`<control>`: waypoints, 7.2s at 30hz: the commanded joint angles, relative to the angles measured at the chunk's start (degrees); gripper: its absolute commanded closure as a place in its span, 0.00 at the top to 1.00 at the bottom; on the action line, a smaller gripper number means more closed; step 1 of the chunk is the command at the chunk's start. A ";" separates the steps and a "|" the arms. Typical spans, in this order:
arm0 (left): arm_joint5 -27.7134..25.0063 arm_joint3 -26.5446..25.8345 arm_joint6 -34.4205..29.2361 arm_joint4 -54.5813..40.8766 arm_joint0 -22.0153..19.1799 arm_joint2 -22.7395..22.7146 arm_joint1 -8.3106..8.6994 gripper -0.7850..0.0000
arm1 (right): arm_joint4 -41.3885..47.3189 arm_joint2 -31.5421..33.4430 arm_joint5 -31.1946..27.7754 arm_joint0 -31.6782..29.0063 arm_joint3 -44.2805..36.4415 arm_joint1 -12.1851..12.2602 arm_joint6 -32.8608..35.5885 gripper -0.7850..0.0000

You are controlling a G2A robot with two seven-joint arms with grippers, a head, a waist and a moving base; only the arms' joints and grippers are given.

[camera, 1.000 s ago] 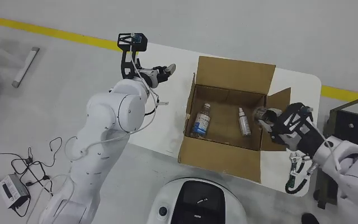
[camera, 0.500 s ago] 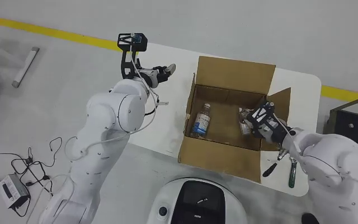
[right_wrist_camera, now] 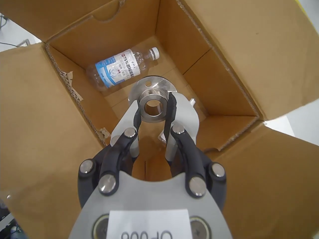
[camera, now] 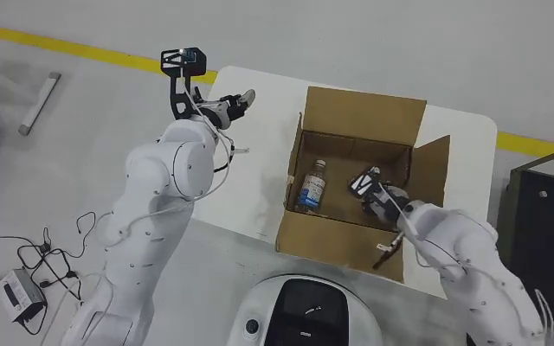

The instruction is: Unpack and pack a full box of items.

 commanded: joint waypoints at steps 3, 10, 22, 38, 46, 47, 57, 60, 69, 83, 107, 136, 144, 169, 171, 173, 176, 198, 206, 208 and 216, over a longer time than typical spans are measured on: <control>-0.01 -0.01 0.01 -0.02 0.00 0.03 0.00 1.00 | -3.72 -6.50 4.49 4.45 7.09 -1.40 -0.47 0.00; -0.01 -0.01 0.01 -0.02 0.00 0.03 0.00 1.00 | -2.13 -10.81 8.58 10.42 17.96 -3.42 -1.35 0.00; -0.01 -0.01 0.01 -0.02 0.00 0.03 0.00 1.00 | 2.47 -14.74 8.36 16.36 29.44 -5.88 -1.01 0.00; -0.01 -0.01 0.01 -0.02 0.00 0.03 0.00 1.00 | 3.08 -15.23 6.83 17.76 31.64 -6.97 -1.27 0.56; -0.01 -0.01 0.01 -0.02 0.00 0.03 0.00 1.00 | 2.75 -6.68 5.97 12.13 14.00 -5.01 -4.07 0.00; -0.01 -0.01 0.01 -0.02 0.00 0.03 0.00 1.00 | 2.19 -4.84 5.50 10.48 10.57 -4.55 -4.14 0.00; -0.01 -0.01 0.01 -0.02 0.00 0.03 0.00 1.00 | 0.62 15.07 6.81 -5.99 -14.96 -1.77 -7.00 0.00; -0.01 -0.01 0.01 -0.02 0.00 0.03 0.00 1.00 | -2.73 20.51 8.91 -10.49 -19.01 -1.37 -5.91 0.00; -0.01 -0.01 0.01 -0.02 0.00 0.03 0.00 1.00 | -2.62 35.62 12.25 -23.13 -22.67 -1.08 -1.46 0.00; -0.01 -0.01 0.01 -0.02 0.00 0.03 0.00 1.00 | 8.84 47.62 11.19 -37.86 -12.00 -1.63 11.65 0.00; -0.01 -0.01 0.01 -0.02 0.00 0.03 0.00 1.00 | 8.64 40.02 13.68 -30.53 3.67 -1.37 15.92 0.06; -0.01 -0.01 0.01 -0.02 0.00 0.03 0.00 1.00 | 6.05 32.21 15.17 -22.18 14.90 -1.08 16.35 0.33; -0.01 -0.01 0.01 -0.02 0.00 0.03 0.00 1.00 | 6.34 32.07 14.97 -21.51 16.07 -0.92 16.23 0.32; -0.01 -0.01 0.01 -0.02 0.00 0.03 0.00 1.00 | 12.44 38.88 14.17 -25.97 3.12 -0.16 16.95 0.00; -0.01 -0.01 0.01 -0.02 0.00 0.03 0.00 1.00 | 14.46 42.18 14.43 -27.97 -1.86 -0.08 16.89 0.00; -0.01 -0.01 0.01 -0.02 0.00 0.03 0.00 1.00 | 17.45 46.04 14.77 -29.77 -6.70 -0.08 16.41 0.00; -0.01 -0.01 0.01 -0.02 0.00 0.03 0.00 1.00 | 22.13 52.20 15.03 -32.08 -13.42 -0.15 15.45 0.00; -0.01 -0.01 0.01 -0.02 0.00 0.03 0.00 1.00 | 48.77 67.54 0.40 -28.43 -22.67 2.16 14.25 0.00; -0.01 -0.01 0.01 -0.02 0.00 0.03 0.00 1.00 | 46.59 61.79 1.29 -26.98 -22.67 3.08 14.50 0.00; -0.01 -0.01 0.01 -0.02 0.00 0.03 0.00 1.00 | 46.59 61.79 1.29 -26.98 -22.67 3.08 14.50 0.00; -0.01 -0.01 0.01 -0.02 0.00 0.03 0.00 1.00 | 45.44 59.90 1.46 -26.83 -22.67 3.25 12.93 0.00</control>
